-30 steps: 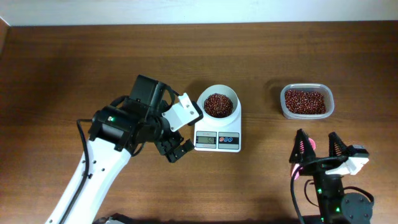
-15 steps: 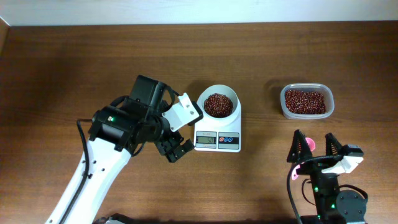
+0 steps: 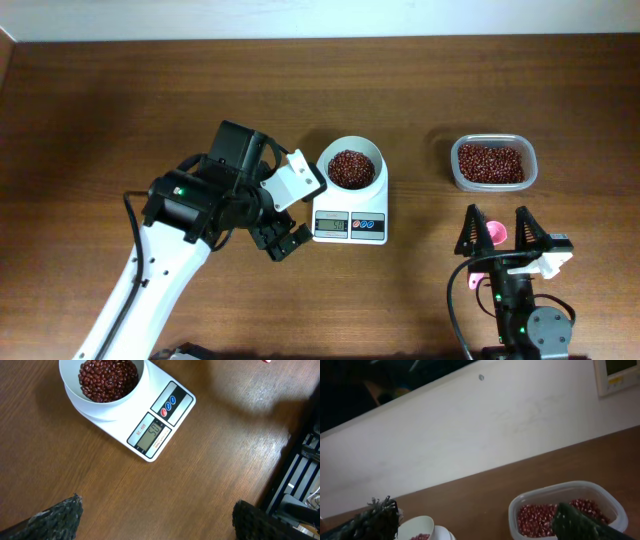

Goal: Scoop and weigh 50g on scale

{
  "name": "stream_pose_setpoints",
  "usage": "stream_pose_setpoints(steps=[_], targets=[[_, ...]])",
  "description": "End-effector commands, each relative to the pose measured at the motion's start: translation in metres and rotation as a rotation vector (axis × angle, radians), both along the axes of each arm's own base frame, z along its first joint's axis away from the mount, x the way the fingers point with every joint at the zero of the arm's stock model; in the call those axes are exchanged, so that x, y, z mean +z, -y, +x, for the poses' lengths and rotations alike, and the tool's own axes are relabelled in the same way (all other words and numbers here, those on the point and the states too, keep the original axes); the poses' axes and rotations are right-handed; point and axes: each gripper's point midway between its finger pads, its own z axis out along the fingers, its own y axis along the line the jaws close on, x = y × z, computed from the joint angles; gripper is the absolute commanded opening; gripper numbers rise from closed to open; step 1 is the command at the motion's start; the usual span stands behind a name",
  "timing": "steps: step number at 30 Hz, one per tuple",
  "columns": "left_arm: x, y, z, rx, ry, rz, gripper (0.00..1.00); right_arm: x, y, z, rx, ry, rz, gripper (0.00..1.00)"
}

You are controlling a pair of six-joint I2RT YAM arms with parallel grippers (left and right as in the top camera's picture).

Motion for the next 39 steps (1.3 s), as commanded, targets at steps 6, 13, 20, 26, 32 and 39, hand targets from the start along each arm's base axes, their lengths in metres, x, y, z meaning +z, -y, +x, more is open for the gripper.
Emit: stream_pose_setpoints(steps=[6, 13, 20, 26, 32, 39], targets=[[0.000, 0.001, 0.000, -0.013, -0.002, -0.009, 0.99, -0.044, 0.000, 0.001, -0.005, -0.171, -0.022, 0.99], [0.000, 0.001, 0.000, -0.013, -0.002, -0.008, 0.99, -0.050, -0.002, 0.001, 0.004, -0.189, -0.101, 0.99], [0.000, 0.001, 0.000, -0.013, -0.002, -0.008, 0.99, -0.050, -0.005, 0.000, 0.023, -0.183, -0.183, 0.99], [0.000, 0.001, 0.000, -0.013, -0.002, -0.008, 0.99, -0.051, -0.006, 0.000, 0.026, -0.183, -0.206, 0.99], [0.000, 0.001, 0.000, -0.013, -0.002, -0.008, 0.99, -0.051, 0.002, 0.001, 0.001, -0.186, -0.203, 0.99], [0.000, 0.001, 0.000, -0.013, -0.002, -0.008, 0.99, -0.051, 0.002, 0.001, -0.007, -0.186, -0.274, 0.99]])
